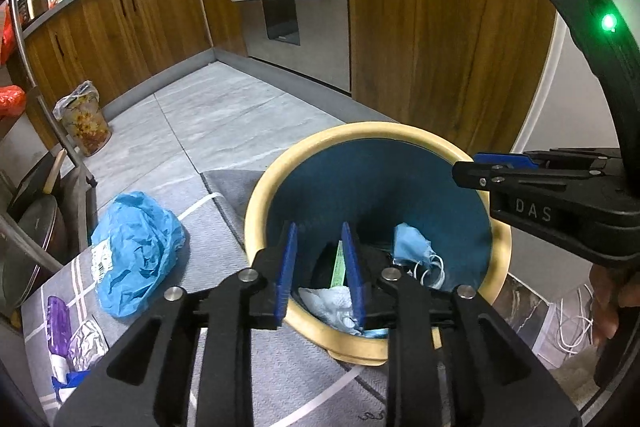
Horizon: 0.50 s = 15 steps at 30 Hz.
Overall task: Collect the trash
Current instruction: 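Open both tools to drop the face masks into the bin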
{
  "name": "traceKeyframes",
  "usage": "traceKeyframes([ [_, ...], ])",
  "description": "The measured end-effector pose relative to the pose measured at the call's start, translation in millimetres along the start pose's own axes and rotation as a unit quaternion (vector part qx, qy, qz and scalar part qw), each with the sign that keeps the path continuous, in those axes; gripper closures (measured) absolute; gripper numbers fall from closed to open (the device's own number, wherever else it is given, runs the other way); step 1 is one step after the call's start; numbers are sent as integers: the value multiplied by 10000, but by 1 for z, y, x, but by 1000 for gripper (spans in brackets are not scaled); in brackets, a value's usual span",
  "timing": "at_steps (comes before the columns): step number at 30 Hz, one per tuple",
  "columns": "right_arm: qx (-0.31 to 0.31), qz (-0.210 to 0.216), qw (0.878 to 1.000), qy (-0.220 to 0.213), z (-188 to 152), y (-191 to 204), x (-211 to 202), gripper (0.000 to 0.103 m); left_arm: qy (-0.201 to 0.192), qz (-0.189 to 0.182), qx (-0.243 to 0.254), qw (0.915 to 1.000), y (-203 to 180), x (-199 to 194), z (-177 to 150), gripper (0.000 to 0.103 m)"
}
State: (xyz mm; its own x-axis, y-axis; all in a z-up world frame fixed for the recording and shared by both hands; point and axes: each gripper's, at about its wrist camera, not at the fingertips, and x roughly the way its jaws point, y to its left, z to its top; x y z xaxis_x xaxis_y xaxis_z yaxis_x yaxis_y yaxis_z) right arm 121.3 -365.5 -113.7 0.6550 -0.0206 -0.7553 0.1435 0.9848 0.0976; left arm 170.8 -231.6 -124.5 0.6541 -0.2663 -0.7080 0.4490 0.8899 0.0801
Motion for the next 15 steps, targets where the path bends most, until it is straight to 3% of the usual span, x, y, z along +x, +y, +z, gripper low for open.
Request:
traceKeyframes([
  [2, 10, -13, 10000, -39, 1, 0, -2, 67, -17, 33, -44, 10000, 3, -4, 0, 77],
  [4, 28, -20, 10000, -78, 0, 0, -5, 62, -53, 91, -116, 9999, 9, -8, -1, 67],
  [6, 51, -33, 9999, -97, 0, 0, -6, 50, -124, 162, -190, 9996, 14, -14, -3, 56],
  [15, 136, -66, 9993, -332, 1, 4, -21, 24, -210, 359, -354, 9985, 31, -31, -9, 44],
])
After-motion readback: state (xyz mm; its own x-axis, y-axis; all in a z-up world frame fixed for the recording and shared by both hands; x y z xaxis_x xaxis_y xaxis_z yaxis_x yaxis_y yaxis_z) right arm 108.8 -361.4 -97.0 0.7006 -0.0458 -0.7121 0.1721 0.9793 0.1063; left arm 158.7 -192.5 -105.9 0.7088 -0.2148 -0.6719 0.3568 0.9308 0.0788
